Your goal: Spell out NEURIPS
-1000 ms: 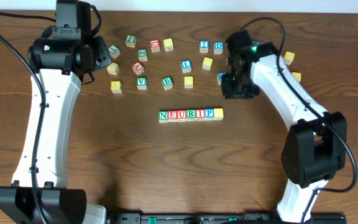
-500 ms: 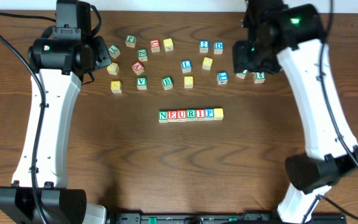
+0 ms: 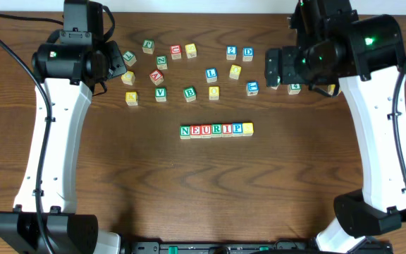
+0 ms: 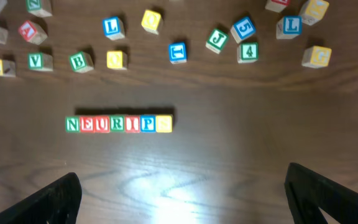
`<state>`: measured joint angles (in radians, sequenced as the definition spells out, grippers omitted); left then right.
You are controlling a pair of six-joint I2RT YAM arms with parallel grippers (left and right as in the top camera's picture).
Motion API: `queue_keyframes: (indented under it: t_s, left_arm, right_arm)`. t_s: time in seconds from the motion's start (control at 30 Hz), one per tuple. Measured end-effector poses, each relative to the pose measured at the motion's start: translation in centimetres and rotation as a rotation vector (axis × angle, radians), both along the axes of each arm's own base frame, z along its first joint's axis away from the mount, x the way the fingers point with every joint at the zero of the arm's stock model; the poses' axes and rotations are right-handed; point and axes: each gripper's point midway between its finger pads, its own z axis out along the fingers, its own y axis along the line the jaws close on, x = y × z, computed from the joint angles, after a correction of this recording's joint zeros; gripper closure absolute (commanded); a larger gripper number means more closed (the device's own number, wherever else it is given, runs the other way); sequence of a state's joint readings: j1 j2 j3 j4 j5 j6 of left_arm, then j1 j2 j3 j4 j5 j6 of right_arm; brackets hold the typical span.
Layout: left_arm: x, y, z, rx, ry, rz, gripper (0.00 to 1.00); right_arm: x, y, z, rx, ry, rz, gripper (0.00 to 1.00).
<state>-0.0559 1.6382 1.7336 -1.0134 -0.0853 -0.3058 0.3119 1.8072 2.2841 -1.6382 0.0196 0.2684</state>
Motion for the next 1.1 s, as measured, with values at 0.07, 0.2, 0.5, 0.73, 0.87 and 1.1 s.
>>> queue_keyframes:
  t_s: [0.07,0.2,0.5,0.73,0.87,1.1]
  left_arm:
    - [0.0,0.0,0.0,0.000,0.000,0.000,0.58]
    - [0.0,0.0,0.0,0.000,0.000,0.000,0.58]
    - [0.0,0.0,0.0,0.000,0.000,0.000,0.58]
    - [0.0,0.0,0.0,0.000,0.000,0.000,0.58]
    - [0.0,0.0,0.0,0.000,0.000,0.000,0.58]
    - [0.0,0.0,0.0,0.000,0.001,-0.001,0.58]
  right_arm:
    - [-0.8,-0.3,0.1,-0.009,0.017,0.002,0.01]
    - [-1.6,-0.8,0.3,-0.029,0.026,0.003,0.01]
    - [-2.8,-2.1,3.2,-0.041,-0.080,-0.018,0.01]
    - [-7.1,-5.3,8.5,-0.063,-0.265,-0.088,0.01]
    - [-7.5,-7.2,9.6,-0.072,-0.319,-0.156,0.01]
    - [-6.1,-9.9,8.6,-0.043,-0.464,-0.229,0.01]
